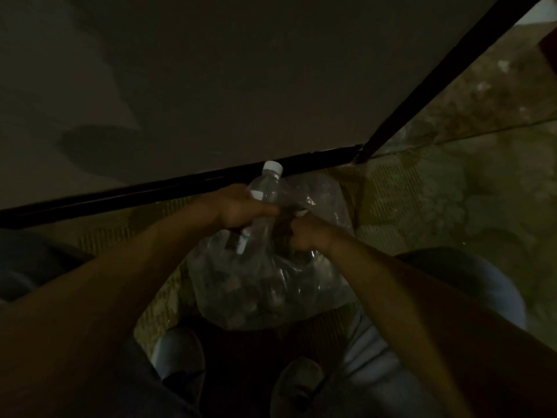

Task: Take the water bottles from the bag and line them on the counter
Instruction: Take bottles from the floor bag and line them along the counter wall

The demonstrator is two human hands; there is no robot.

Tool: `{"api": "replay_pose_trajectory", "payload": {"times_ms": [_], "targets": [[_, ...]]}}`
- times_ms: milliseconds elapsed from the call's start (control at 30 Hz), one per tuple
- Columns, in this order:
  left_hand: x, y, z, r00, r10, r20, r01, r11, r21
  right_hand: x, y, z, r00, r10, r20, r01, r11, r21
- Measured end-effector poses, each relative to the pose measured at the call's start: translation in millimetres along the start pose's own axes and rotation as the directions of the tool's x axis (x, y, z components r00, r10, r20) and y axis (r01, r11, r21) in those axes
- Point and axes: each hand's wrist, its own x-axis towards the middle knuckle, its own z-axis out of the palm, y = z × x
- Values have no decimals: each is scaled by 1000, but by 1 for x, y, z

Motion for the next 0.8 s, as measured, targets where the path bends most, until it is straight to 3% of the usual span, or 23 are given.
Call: {"api": "replay_pose_trajectory", "payload": {"times_ms": [100, 233, 467, 567, 700, 800], "targets": [[-2, 0, 7, 998, 66, 11, -67, 987, 148, 13, 5, 10, 990, 98, -104, -82, 986, 145], [-2, -5, 17, 998, 56, 38, -62, 982, 179, 12, 6, 13, 967, 130, -218, -18, 892, 452], [0, -8, 18, 998, 62, 25, -66, 981, 181, 17, 1, 25, 962, 247, -117, -147, 827, 543], [-1, -7, 18, 997, 70, 13, -71, 984, 166, 17, -6, 28, 950, 242, -197, -162, 922, 352], [-3, -10, 16, 998, 43, -56, -39, 997, 69, 2, -12, 11, 981, 160, -107, -129, 959, 252], [-8, -9, 9, 994, 93, -56, -92, 996, 8, -10, -15, 2, 986, 56, -157, -41, 994, 98]]}}
